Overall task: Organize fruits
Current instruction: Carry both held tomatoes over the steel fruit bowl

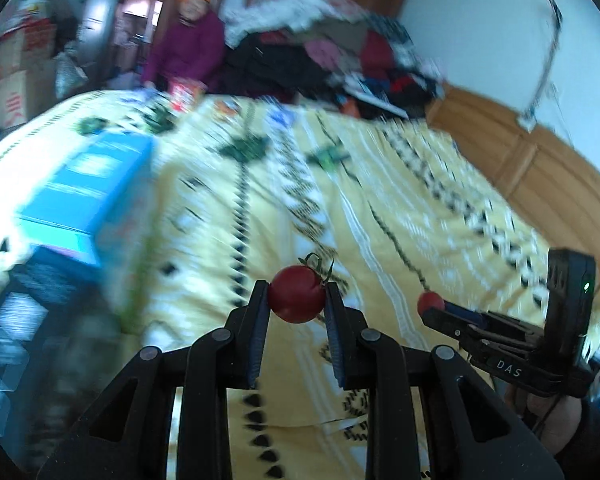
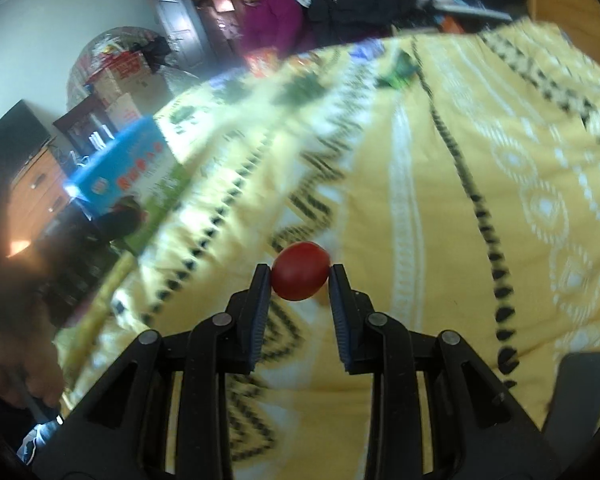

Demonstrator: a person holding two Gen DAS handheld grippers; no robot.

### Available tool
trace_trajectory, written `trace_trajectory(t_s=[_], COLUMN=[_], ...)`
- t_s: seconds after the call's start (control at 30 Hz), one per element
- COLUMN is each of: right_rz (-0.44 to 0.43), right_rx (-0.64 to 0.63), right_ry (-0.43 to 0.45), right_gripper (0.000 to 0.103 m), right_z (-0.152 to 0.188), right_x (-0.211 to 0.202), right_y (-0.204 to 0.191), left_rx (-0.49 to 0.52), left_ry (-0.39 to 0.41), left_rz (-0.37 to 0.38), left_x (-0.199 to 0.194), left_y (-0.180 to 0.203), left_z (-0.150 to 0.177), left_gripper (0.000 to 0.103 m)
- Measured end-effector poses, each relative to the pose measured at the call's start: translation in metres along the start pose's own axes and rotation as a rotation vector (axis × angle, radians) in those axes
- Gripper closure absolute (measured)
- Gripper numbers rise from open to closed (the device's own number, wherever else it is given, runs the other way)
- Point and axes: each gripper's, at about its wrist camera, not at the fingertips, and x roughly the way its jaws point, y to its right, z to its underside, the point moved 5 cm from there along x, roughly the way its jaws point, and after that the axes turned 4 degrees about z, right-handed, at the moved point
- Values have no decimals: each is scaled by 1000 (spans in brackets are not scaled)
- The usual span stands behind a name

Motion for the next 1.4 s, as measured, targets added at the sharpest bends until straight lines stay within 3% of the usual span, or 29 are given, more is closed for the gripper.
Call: trace_trajectory(t_s=[0.23, 0.4, 0.53, 0.67, 0.9, 1.1, 1.4], right_rz=[-135, -253, -342, -438, -505, -477, -453], right_rx=[-141, -261, -369, -456, -498, -498, -476], right_ry=[73, 67, 42, 0, -131, -233, -288], right_gripper=[73, 73, 73, 73, 73, 73, 71], right_z=[-44, -52, -43, -27, 3, 22, 31], right_x=[-23, -22, -17, -9, 13, 43, 51], right_y=[-124, -231, -315, -396, -468, -478, -490], left_rx=[-135, -251, -328, -382, -458, -470, -493], left_ry=[206, 271, 278, 244, 177, 112, 50], left_rz=[-189, -335, -437, -495, -535, -533, -532], left_x=[-140, -221, -262, -278, -278, -260, -247], left_y=[-107, -197, -254, -290, -327, -336, -347], left_z=[-33, -20, 1, 29, 62, 73, 89], left_gripper=[76, 76, 76, 76, 76, 76, 76])
